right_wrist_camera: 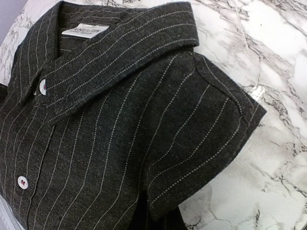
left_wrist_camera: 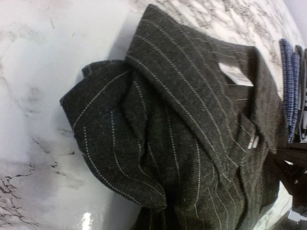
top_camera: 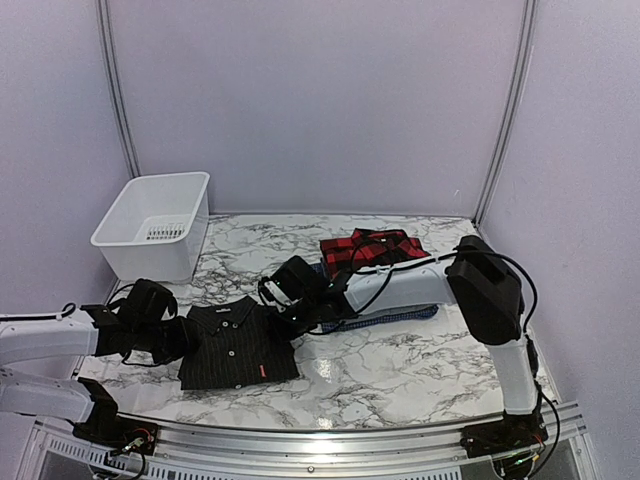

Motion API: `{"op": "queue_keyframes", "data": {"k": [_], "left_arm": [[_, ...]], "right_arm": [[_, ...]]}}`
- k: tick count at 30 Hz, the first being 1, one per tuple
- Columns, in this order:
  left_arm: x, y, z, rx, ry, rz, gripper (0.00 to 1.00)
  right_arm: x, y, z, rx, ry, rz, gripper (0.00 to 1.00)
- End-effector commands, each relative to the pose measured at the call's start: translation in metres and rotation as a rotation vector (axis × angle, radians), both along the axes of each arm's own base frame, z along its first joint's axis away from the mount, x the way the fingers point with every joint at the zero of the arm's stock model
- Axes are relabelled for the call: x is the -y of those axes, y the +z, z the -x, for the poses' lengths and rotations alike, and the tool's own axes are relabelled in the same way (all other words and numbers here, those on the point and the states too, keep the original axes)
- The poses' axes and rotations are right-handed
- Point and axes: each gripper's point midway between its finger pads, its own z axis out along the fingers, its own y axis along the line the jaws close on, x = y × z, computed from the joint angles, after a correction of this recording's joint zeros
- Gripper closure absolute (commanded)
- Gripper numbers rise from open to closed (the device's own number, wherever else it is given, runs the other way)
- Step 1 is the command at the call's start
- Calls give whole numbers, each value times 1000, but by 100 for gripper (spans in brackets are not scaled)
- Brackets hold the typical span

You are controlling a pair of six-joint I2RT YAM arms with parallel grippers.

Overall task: Fold and stack the long sleeve shirts
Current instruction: Pick up the square-folded shirt from the center of the board, then place the rectangle-folded shirt on the square-folded shirt.

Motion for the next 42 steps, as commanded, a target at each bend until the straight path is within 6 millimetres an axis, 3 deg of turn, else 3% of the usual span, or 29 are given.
{"op": "queue_keyframes", "data": {"k": [1, 10, 18, 22, 28, 33, 38, 42], "left_arm": [[22, 42, -15, 91, -55, 83, 100], [39, 90, -36, 185, -133, 93, 100], [46, 136, -46, 272, -152, 120, 100], [52, 161, -53, 315, -163, 138, 100], [67, 213, -73, 392, -179, 177, 100], [95, 253, -95, 433, -214, 228, 100], [145, 273, -117, 467, -269, 254, 100], [189, 277, -137, 483, -290, 297, 100]], "right_arm": [[-12, 37, -2, 63, 23, -26, 100], [-11, 75, -8, 119, 14, -50, 100], [-11, 127, -18, 215, 19, -79, 100], [-2, 148, -30, 257, 4, -84, 100], [16, 196, -54, 317, -18, -122, 100], [51, 226, -80, 376, -71, -106, 100], [117, 246, -117, 446, -204, -43, 100], [173, 255, -140, 469, -303, -10, 100]]}}
